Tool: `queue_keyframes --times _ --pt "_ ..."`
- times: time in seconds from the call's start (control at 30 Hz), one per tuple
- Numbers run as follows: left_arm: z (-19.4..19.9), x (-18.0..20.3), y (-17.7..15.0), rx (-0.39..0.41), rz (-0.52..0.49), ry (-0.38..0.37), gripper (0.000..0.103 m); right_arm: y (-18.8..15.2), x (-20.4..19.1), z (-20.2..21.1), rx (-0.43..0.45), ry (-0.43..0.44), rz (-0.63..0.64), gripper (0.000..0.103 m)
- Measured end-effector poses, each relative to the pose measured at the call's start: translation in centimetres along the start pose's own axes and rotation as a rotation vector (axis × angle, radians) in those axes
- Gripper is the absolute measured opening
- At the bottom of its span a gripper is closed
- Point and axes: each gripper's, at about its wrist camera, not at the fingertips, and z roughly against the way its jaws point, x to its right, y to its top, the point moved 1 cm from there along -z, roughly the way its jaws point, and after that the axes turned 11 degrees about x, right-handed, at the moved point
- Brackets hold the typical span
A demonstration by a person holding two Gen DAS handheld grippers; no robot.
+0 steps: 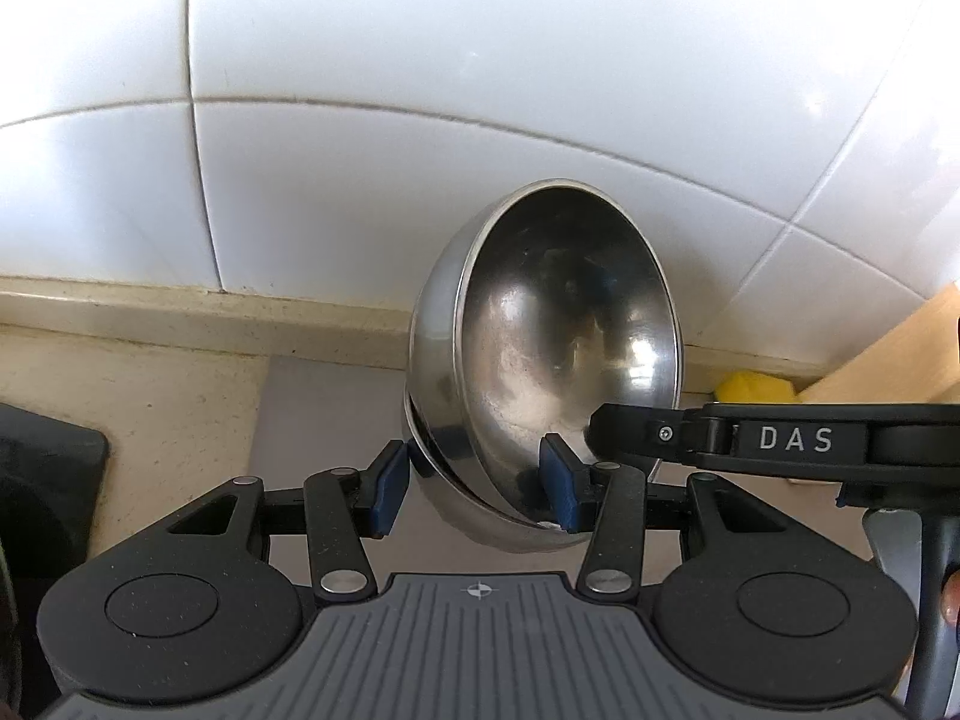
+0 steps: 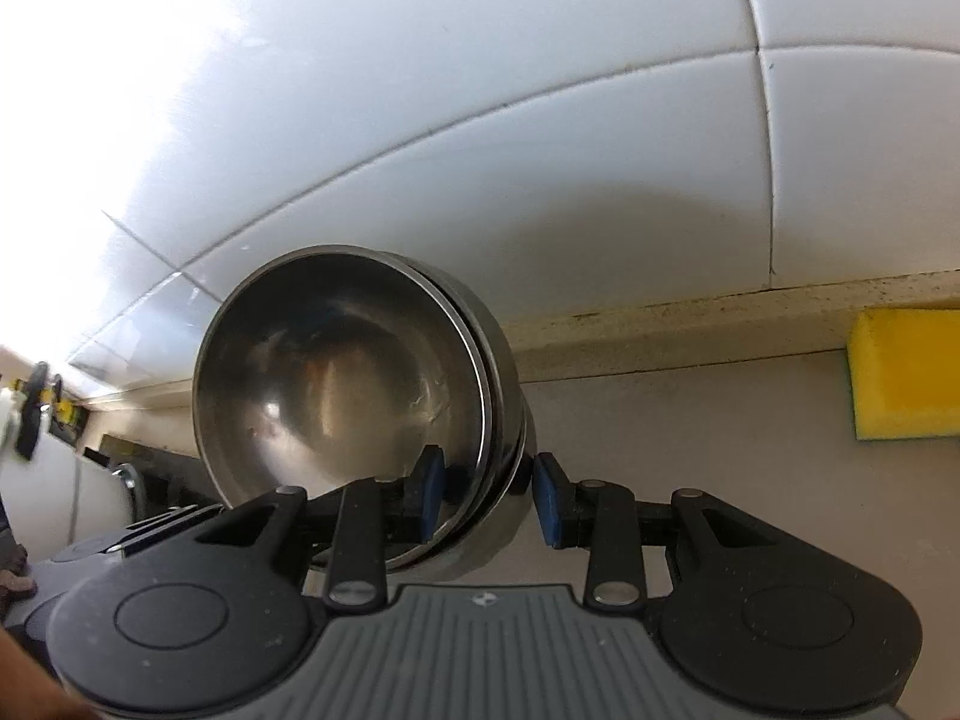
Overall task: Organize plates and bowls
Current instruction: 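Lift the bowl stack and carry it toward the pink-flowered plates, then lower the held bowl stack onto the pink-flowered plate stack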
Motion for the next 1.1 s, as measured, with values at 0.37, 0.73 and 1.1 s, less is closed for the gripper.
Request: queue_keyframes --times 0.37,0.73,1.1 --pt "6.4 3.5 -3.5 0.025 -0.038 -0.033 0.049 -3.0 0.1 8.1 0.035 0.012 0.062 0.016" --pt "9.4 6.1 -9.2 -0.018 -0.053 -0.055 0.051 -8.6 1.7 13.3 0.010 -0.007 0.079 0.016" --pt "9.6 7.7 -11.6 -0.061 -0.064 -0.063 0.051 -11.4 3.3 14.4 -0.027 -0.032 0.034 0.016"
